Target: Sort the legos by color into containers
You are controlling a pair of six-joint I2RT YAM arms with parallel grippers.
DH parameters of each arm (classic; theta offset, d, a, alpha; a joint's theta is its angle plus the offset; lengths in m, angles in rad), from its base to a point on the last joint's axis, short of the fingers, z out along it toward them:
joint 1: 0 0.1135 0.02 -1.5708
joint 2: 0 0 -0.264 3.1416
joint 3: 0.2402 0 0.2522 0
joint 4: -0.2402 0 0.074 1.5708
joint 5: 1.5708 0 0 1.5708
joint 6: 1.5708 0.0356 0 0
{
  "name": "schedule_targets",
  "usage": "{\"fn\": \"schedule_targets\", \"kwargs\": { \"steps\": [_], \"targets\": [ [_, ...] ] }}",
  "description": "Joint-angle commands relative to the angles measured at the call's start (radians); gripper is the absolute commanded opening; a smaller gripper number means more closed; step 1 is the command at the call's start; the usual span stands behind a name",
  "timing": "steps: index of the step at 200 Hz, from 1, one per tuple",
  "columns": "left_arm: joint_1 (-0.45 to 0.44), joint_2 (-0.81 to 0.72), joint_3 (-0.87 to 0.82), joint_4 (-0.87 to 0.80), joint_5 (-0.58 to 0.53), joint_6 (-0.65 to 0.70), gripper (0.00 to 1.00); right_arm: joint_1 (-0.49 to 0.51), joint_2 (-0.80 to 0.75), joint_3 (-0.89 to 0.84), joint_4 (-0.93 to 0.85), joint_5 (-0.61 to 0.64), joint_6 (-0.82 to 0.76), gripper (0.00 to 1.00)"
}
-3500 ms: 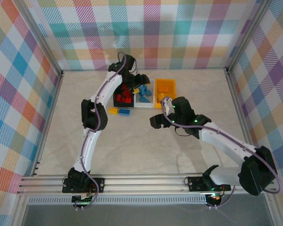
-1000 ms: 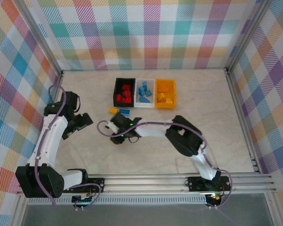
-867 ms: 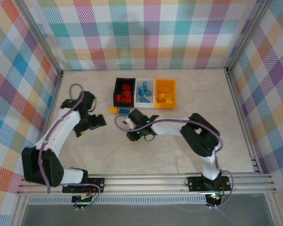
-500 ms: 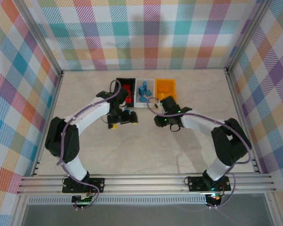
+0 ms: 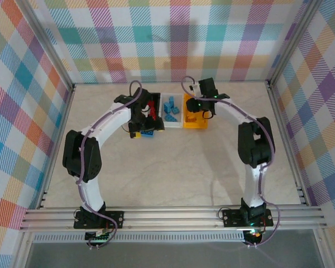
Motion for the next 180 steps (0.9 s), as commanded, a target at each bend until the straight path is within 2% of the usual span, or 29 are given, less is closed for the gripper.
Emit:
{"fn": "schedule_targets", "kwargs": {
  "steps": [1,30,57,83,124,180],
  "targets": [
    [0.045,0.008,-0.014,-0.061,-0.069,0.068,1.00,-0.013,0.046,0.073,-0.039,-0.032,0.003,0.40],
    [0.103,0.020,-0.014,-0.062,-0.136,0.159,0.97,-0.010,0.024,0.082,-0.036,-0.052,0.018,0.54],
    [0.167,0.076,-0.013,-0.028,-0.164,0.236,0.94,0.000,-0.089,-0.012,-0.025,-0.052,0.044,0.60],
    [0.219,0.152,0.009,0.005,-0.160,0.266,0.92,0.023,-0.225,-0.149,-0.022,-0.044,0.056,0.62],
    [0.250,0.229,0.071,0.059,-0.132,0.256,0.90,0.040,-0.395,-0.330,-0.035,-0.039,0.085,0.64],
    [0.263,0.303,0.119,0.076,-0.132,0.254,0.86,0.047,-0.473,-0.411,-0.070,-0.038,0.112,0.64]
  ]
}}
